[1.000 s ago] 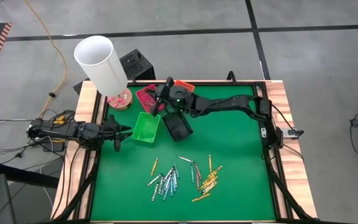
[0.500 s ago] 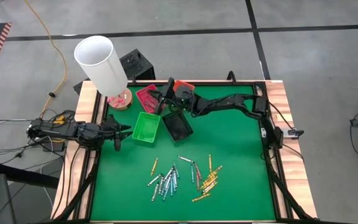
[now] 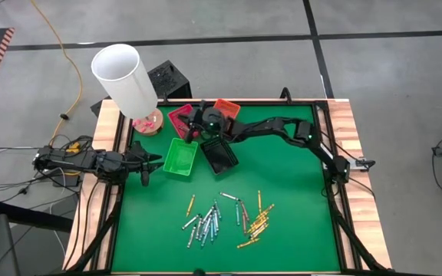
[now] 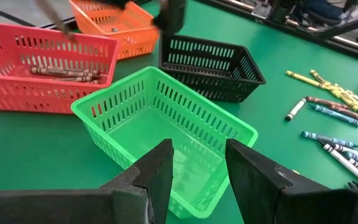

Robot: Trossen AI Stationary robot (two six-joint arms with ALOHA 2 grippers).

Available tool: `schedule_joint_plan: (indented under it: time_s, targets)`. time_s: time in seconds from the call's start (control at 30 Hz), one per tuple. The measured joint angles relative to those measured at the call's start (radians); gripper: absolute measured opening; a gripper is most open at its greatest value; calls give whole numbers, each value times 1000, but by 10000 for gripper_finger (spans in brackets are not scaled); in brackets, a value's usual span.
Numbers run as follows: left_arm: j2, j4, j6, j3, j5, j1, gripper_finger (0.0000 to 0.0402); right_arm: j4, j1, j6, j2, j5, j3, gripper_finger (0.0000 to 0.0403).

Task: Sort crayons
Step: Put the brown crayon into the red bin

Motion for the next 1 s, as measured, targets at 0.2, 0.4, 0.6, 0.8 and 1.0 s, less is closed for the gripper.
schedule_joint_plan:
  time_s: [0.2, 0.4, 0.6, 0.8, 1.0]
  targets:
    - [0, 0, 0, 0, 11, 0, 137, -215, -3, 34, 45, 77, 121, 2]
    - [0, -1, 0, 0, 11, 0, 137, -338, -12, 85, 46, 112, 147, 2]
    - [0, 0, -9, 0, 11, 0, 137, -418, -26, 151, 46, 93, 146, 2]
    - [0, 0, -11, 0, 11, 0, 137, -414, -30, 167, 46, 95, 146, 8]
    - [0, -1, -11, 0, 11, 0, 137, -428, -35, 188, 46, 95, 146, 44]
